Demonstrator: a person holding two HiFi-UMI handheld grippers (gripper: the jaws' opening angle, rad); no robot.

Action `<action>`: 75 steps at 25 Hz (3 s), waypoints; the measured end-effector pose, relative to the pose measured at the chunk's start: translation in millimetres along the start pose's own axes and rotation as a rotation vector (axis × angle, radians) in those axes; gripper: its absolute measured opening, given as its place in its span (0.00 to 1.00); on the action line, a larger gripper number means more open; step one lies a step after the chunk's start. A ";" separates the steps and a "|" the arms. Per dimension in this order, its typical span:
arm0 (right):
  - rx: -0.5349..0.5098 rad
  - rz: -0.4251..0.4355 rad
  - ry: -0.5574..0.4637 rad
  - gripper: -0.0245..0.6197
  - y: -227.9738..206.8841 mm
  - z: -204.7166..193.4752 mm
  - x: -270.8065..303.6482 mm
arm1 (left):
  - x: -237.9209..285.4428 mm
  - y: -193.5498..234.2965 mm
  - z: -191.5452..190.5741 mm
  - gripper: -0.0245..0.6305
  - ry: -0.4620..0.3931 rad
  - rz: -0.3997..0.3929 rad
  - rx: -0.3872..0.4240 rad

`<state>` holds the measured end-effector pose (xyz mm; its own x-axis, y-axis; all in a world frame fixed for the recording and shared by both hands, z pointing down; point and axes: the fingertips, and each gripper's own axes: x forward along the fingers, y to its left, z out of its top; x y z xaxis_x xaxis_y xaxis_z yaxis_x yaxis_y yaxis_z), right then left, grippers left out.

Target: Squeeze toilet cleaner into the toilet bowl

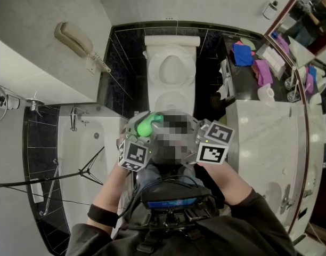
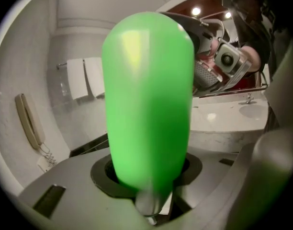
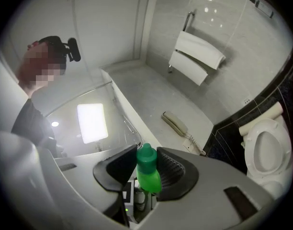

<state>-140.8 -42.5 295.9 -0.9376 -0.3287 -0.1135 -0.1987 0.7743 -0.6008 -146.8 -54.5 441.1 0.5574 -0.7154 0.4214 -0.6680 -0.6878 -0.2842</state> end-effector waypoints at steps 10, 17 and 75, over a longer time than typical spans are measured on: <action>-0.267 0.359 0.086 0.26 44.6 -10.1 -10.5 | -28.7 -70.5 19.3 0.33 -0.076 -0.490 -0.109; -0.328 0.489 0.062 0.26 58.8 -14.9 -24.8 | -41.0 -94.8 24.2 0.33 -0.085 -0.607 -0.121; -0.310 0.406 0.057 0.27 51.6 -9.5 -17.8 | -30.3 -75.2 32.9 0.33 -0.106 -0.494 -0.099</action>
<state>-137.1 8.4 274.4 -0.9690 0.0548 -0.2408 0.1174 0.9601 -0.2538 -97.2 14.9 421.3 0.8619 -0.3199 0.3935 -0.3525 -0.9357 0.0115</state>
